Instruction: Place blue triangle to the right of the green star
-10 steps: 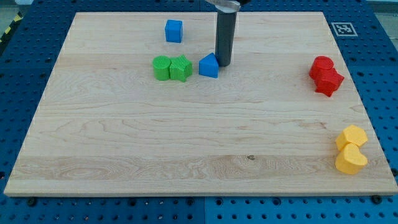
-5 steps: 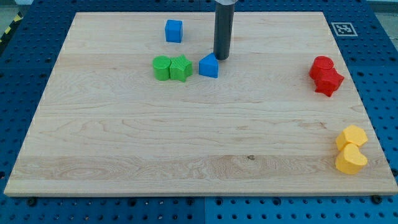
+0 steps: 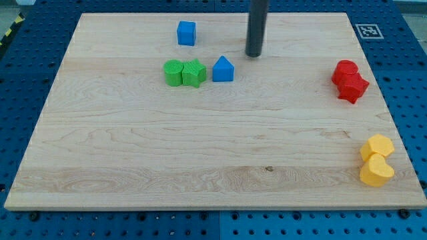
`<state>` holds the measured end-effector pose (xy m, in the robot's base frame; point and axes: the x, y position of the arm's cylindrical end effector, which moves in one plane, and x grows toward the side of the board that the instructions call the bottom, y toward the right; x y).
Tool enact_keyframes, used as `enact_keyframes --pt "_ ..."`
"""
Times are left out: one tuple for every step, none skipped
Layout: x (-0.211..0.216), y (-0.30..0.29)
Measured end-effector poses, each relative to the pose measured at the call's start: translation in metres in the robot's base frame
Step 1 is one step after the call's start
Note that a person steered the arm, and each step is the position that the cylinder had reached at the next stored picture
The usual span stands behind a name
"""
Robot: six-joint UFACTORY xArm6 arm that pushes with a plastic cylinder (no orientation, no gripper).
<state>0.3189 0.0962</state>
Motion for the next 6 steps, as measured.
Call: enact_keyframes --pt "0.016 0.031" --pt "0.040 0.009" --pt "0.042 -0.032" --pt "0.036 -0.054" --pt "0.023 -0.058" --pt "0.030 -0.074"
